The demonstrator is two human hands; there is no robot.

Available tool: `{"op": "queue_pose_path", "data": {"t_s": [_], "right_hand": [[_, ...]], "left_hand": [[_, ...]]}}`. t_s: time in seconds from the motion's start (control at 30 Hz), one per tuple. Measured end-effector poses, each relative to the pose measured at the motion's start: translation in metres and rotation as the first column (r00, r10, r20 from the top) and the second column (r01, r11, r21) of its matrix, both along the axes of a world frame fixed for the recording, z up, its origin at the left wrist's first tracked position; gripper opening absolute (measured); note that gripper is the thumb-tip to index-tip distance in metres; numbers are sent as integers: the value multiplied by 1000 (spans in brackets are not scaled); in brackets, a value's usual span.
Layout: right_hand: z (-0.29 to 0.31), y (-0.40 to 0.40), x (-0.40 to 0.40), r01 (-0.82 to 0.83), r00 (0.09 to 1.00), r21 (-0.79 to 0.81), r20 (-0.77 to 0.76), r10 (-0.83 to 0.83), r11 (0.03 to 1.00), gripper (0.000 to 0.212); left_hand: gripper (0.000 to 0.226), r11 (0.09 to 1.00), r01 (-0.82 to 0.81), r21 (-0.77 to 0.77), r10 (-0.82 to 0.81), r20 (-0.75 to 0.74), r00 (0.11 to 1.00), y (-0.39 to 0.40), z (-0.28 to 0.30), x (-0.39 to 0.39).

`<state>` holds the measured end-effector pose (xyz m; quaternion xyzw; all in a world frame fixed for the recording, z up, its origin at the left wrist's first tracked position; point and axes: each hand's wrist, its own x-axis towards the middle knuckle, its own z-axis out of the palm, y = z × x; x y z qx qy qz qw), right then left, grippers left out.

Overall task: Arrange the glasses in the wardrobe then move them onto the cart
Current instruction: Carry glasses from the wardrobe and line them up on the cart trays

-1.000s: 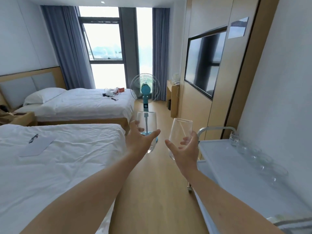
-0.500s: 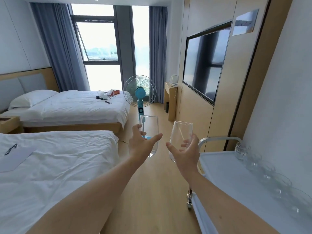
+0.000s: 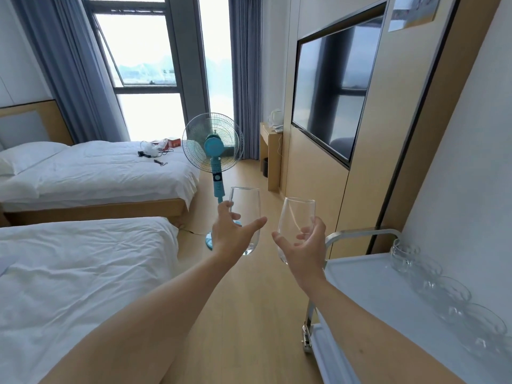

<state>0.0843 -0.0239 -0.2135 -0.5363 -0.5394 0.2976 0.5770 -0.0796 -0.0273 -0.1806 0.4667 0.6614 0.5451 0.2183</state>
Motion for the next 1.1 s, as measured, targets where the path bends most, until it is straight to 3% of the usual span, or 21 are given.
{"op": "queue_pose_path", "data": {"t_s": [0.3,0.57,0.83,1.1], "right_hand": [[-21,83,-10,144,990,-17,-7,-144,989,93],[-28,155,-27,314,949,-69,-8,-315,947,95],[-48,177,-24,504,861,-140,-5,-509,853,106],[-88,130,9,716,681,-249,49,-730,652,98]], "left_hand": [[87,984,175,-33,-174,24,984,112,-22,-3],[85,920,386,-68,-378,103,920,211,-26,-13],[102,786,604,-131,-595,103,797,267,-48,9],[98,592,777,-213,-776,111,621,259,-88,67]]}}
